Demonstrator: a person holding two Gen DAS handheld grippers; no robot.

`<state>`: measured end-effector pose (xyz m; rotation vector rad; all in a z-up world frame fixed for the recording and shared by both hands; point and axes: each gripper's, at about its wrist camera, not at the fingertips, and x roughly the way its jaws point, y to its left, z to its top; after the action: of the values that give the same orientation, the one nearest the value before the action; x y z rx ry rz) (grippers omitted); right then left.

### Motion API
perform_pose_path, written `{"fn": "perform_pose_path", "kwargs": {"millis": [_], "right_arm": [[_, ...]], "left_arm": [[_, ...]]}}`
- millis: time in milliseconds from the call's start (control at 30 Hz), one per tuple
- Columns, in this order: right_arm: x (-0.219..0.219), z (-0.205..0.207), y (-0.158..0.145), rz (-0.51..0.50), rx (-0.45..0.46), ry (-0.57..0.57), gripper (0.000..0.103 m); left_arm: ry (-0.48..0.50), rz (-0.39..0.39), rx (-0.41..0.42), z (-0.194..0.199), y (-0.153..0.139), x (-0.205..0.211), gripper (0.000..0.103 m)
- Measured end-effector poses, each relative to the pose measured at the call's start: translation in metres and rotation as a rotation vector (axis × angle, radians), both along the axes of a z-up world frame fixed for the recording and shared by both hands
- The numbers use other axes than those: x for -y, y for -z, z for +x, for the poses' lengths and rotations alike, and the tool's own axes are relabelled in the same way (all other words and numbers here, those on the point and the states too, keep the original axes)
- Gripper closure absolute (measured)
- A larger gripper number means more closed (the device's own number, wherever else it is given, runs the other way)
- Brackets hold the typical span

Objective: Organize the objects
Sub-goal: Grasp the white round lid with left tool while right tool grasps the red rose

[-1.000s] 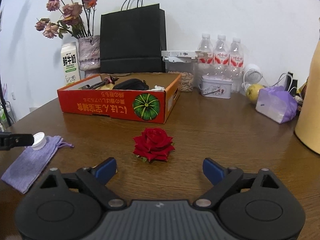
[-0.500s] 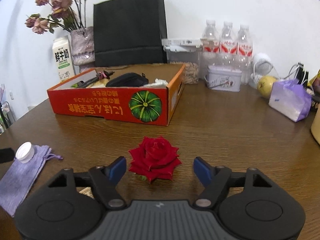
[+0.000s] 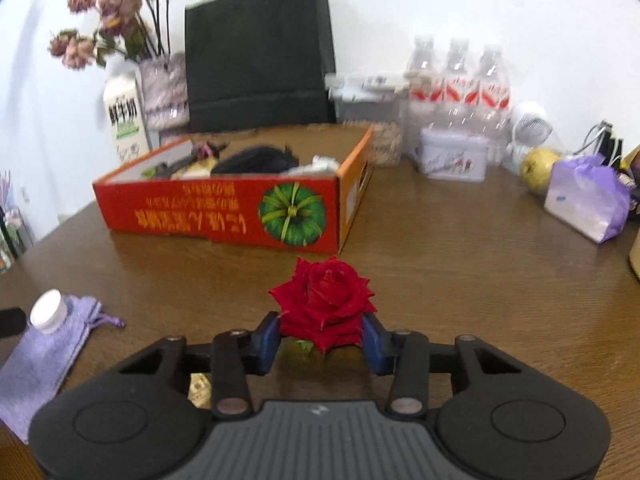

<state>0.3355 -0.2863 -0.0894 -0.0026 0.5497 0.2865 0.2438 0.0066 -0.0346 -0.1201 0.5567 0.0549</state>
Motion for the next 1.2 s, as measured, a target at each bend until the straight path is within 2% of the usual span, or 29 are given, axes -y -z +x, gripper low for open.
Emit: {"fn": "perform_pose_path", "kwargs": {"millis": [100,333,367,500,633,700,767,867,933,1033,1200], "right_arm": [[-0.001,-0.013,-0.005,-0.012,0.063,0.005,0.062],[-0.003,-0.041,-0.011,-0.036,0.127,-0.010,0.062],[-0.003,-0.045,-0.011,-0.038,0.132,-0.012,0.062],[-0.006,-0.055,-0.011,-0.047,0.139,-0.032,0.062],[-0.008,-0.064,-0.012,-0.051,0.154,-0.039,0.062],[-0.010,-0.068,-0.012,-0.058,0.166,-0.052,0.062],[-0.014,-0.069,-0.012,-0.065,0.161,-0.072,0.062],[-0.015,-0.070,-0.012,-0.063,0.158,-0.091,0.062],[-0.015,-0.070,-0.012,-0.064,0.159,-0.099,0.062],[-0.017,-0.072,-0.012,-0.069,0.159,-0.111,0.062],[-0.017,-0.071,-0.012,-0.067,0.155,-0.110,0.062]], "left_arm": [[0.002,-0.002,-0.006,0.000,0.001,-0.001,0.000],[0.007,0.006,-0.039,0.006,0.005,-0.006,0.000],[0.002,0.011,-0.041,0.008,0.006,-0.006,0.002],[0.010,0.035,-0.051,0.015,0.007,-0.005,0.024],[0.042,0.049,-0.075,0.020,0.010,-0.001,0.025],[0.066,0.064,-0.077,0.023,0.010,0.003,0.032],[0.080,0.083,-0.073,0.027,0.009,0.005,0.034],[0.080,0.092,-0.089,0.033,0.010,0.006,0.034],[0.081,0.089,-0.115,0.038,0.013,0.007,0.040],[0.083,0.106,-0.110,0.039,0.013,0.009,0.061],[0.094,0.078,-0.096,0.034,0.013,0.007,0.062]]}}
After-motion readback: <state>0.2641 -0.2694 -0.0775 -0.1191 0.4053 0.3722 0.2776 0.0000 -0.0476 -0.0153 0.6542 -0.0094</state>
